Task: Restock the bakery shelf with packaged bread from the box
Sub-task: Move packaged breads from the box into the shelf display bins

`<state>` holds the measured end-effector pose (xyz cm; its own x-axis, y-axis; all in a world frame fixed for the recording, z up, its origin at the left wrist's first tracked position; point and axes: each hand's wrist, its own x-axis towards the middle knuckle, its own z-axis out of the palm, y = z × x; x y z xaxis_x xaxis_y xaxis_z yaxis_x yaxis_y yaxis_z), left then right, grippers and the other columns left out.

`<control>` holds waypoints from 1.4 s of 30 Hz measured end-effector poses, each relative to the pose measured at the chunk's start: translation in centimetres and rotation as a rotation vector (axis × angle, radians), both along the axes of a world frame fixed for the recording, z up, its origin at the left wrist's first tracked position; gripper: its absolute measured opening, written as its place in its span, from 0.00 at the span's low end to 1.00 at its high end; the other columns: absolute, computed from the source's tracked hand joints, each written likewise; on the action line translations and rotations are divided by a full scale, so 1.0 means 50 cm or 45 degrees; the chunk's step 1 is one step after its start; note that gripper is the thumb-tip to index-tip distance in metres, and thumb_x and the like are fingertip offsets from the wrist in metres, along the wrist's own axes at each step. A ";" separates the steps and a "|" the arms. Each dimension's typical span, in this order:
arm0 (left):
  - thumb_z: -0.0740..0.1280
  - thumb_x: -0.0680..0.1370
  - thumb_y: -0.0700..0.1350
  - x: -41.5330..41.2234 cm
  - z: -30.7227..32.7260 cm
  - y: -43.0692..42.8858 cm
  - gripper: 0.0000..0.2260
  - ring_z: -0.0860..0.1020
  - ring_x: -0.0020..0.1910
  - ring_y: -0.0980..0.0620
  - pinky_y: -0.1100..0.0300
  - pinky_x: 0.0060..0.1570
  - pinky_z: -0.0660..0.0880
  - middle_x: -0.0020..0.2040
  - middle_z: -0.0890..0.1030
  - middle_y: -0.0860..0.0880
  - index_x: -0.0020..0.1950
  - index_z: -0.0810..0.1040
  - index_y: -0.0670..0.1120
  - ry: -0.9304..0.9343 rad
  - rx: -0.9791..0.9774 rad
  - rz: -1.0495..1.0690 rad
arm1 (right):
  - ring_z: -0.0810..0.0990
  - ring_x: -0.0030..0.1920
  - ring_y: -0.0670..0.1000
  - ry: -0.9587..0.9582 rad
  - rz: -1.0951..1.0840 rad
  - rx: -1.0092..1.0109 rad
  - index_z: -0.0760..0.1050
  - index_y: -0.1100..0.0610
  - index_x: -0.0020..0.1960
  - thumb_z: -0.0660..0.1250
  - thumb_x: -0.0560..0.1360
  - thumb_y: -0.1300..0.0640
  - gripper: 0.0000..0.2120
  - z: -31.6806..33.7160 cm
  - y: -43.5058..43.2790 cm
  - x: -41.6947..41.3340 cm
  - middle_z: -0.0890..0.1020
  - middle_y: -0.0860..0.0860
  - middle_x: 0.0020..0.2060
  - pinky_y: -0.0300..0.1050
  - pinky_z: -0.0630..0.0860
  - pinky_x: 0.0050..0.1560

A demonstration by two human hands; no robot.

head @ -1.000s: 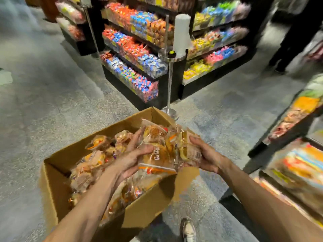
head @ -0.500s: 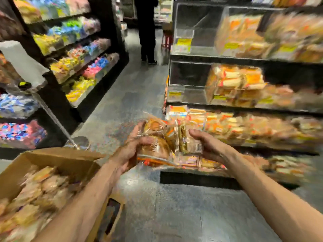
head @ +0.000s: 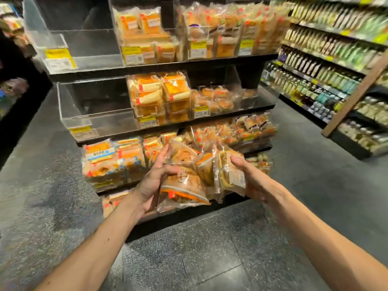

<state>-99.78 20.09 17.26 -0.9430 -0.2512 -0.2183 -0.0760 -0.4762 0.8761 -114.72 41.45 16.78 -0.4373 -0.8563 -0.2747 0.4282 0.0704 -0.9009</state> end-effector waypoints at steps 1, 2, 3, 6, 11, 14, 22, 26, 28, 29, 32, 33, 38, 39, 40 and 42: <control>0.71 0.66 0.38 -0.036 -0.001 0.020 0.41 0.83 0.55 0.45 0.55 0.39 0.82 0.63 0.80 0.52 0.75 0.63 0.64 -0.004 -0.027 -0.017 | 0.79 0.61 0.58 -0.042 -0.061 -0.003 0.79 0.53 0.64 0.80 0.59 0.37 0.37 -0.002 0.025 -0.025 0.79 0.60 0.63 0.58 0.74 0.65; 0.72 0.66 0.37 -0.070 -0.004 0.038 0.43 0.83 0.55 0.44 0.55 0.39 0.81 0.64 0.79 0.51 0.75 0.62 0.66 -0.018 -0.063 -0.047 | 0.78 0.61 0.59 -0.063 -0.110 -0.030 0.79 0.52 0.64 0.79 0.61 0.38 0.35 -0.010 0.048 -0.052 0.79 0.60 0.64 0.59 0.73 0.65; 0.73 0.67 0.36 -0.102 -0.007 0.053 0.44 0.82 0.56 0.43 0.55 0.39 0.81 0.66 0.77 0.50 0.75 0.61 0.67 -0.025 -0.111 -0.082 | 0.78 0.60 0.58 -0.061 -0.151 -0.035 0.79 0.51 0.64 0.77 0.66 0.39 0.30 -0.006 0.064 -0.068 0.79 0.60 0.64 0.58 0.75 0.64; 0.65 0.76 0.31 -0.194 -0.020 0.083 0.33 0.84 0.52 0.49 0.57 0.41 0.82 0.60 0.80 0.57 0.73 0.67 0.62 -0.024 -0.215 -0.117 | 0.83 0.53 0.55 -0.111 -0.254 -0.056 0.75 0.52 0.69 0.62 0.80 0.45 0.21 -0.001 0.095 -0.125 0.79 0.61 0.63 0.49 0.82 0.46; 0.59 0.81 0.33 -0.353 -0.031 0.102 0.16 0.84 0.40 0.61 0.66 0.36 0.79 0.53 0.82 0.54 0.64 0.77 0.47 -0.137 -0.332 -0.184 | 0.76 0.66 0.58 -0.083 -0.424 0.012 0.77 0.50 0.68 0.68 0.73 0.38 0.27 -0.017 0.087 -0.254 0.78 0.58 0.66 0.61 0.69 0.70; 0.63 0.82 0.40 -0.457 -0.038 0.093 0.12 0.84 0.41 0.57 0.62 0.39 0.79 0.53 0.82 0.45 0.64 0.77 0.46 -0.175 -0.267 -0.185 | 0.80 0.61 0.53 -0.026 -0.523 0.083 0.82 0.45 0.60 0.61 0.76 0.39 0.19 -0.002 0.064 -0.334 0.82 0.53 0.61 0.56 0.72 0.66; 0.79 0.63 0.53 -0.733 0.001 0.009 0.16 0.83 0.42 0.52 0.59 0.46 0.79 0.39 0.86 0.53 0.44 0.82 0.45 -0.001 -0.399 -0.230 | 0.81 0.58 0.61 0.243 -0.651 0.209 0.77 0.60 0.64 0.70 0.72 0.40 0.30 0.053 -0.031 -0.599 0.81 0.63 0.59 0.63 0.76 0.61; 0.79 0.55 0.65 -0.849 0.010 -0.018 0.37 0.85 0.48 0.46 0.50 0.52 0.81 0.50 0.85 0.44 0.58 0.79 0.47 -0.212 -0.365 -0.160 | 0.83 0.55 0.54 0.307 -0.857 0.356 0.66 0.60 0.68 0.79 0.59 0.32 0.50 0.064 -0.076 -0.718 0.77 0.58 0.63 0.53 0.83 0.46; 0.80 0.49 0.70 -0.898 0.013 -0.021 0.52 0.84 0.50 0.44 0.49 0.49 0.82 0.57 0.82 0.41 0.66 0.74 0.46 -0.284 -0.307 -0.141 | 0.81 0.55 0.50 0.366 -0.939 0.447 0.60 0.56 0.65 0.76 0.62 0.32 0.46 0.063 -0.084 -0.762 0.75 0.53 0.60 0.49 0.83 0.45; 0.80 0.48 0.70 -0.923 0.012 -0.021 0.54 0.85 0.49 0.44 0.51 0.44 0.82 0.58 0.81 0.39 0.68 0.73 0.45 -0.287 -0.295 -0.141 | 0.80 0.55 0.50 0.407 -0.979 0.477 0.58 0.54 0.65 0.75 0.63 0.32 0.44 0.062 -0.087 -0.786 0.74 0.51 0.58 0.51 0.83 0.49; 0.79 0.63 0.62 -0.988 0.014 -0.014 0.36 0.86 0.44 0.44 0.55 0.35 0.81 0.54 0.83 0.38 0.65 0.74 0.46 -0.290 -0.223 -0.127 | 0.75 0.55 0.48 0.782 -1.104 0.633 0.58 0.52 0.61 0.73 0.62 0.28 0.42 0.060 -0.091 -0.855 0.71 0.50 0.57 0.54 0.78 0.57; 0.77 0.67 0.58 -1.006 0.018 -0.007 0.28 0.86 0.42 0.45 0.56 0.36 0.81 0.50 0.85 0.40 0.62 0.75 0.47 -0.281 -0.202 -0.119 | 0.73 0.53 0.48 1.040 -1.143 0.699 0.61 0.53 0.59 0.71 0.66 0.30 0.37 0.055 -0.089 -0.877 0.71 0.51 0.55 0.50 0.75 0.55; 0.76 0.68 0.56 -1.100 0.023 0.013 0.27 0.85 0.47 0.45 0.51 0.48 0.82 0.49 0.86 0.42 0.63 0.77 0.47 -0.268 -0.240 -0.080 | 0.73 0.45 0.48 1.765 -0.876 0.509 0.76 0.54 0.47 0.62 0.78 0.39 0.18 0.068 -0.067 -0.991 0.78 0.48 0.44 0.44 0.70 0.47; 0.73 0.72 0.54 -1.121 0.022 0.017 0.21 0.85 0.48 0.44 0.51 0.49 0.82 0.49 0.86 0.42 0.62 0.78 0.46 -0.256 -0.264 -0.076 | 0.75 0.44 0.45 1.650 -0.735 0.456 0.76 0.51 0.49 0.62 0.75 0.34 0.20 0.073 -0.057 -1.017 0.79 0.45 0.44 0.42 0.72 0.47; 0.71 0.75 0.52 -1.140 0.024 0.022 0.17 0.85 0.48 0.44 0.50 0.51 0.82 0.49 0.86 0.41 0.61 0.79 0.45 -0.268 -0.265 -0.064 | 0.77 0.46 0.40 1.518 -0.574 0.426 0.74 0.47 0.52 0.65 0.71 0.31 0.21 0.079 -0.046 -1.044 0.79 0.41 0.46 0.36 0.72 0.48; 0.70 0.77 0.50 -1.178 0.035 0.040 0.13 0.86 0.45 0.46 0.53 0.45 0.83 0.46 0.86 0.41 0.57 0.80 0.44 -0.280 -0.298 0.000 | 0.77 0.51 0.34 1.377 -0.355 0.363 0.71 0.43 0.58 0.74 0.66 0.35 0.27 0.085 -0.025 -1.104 0.78 0.37 0.51 0.29 0.73 0.52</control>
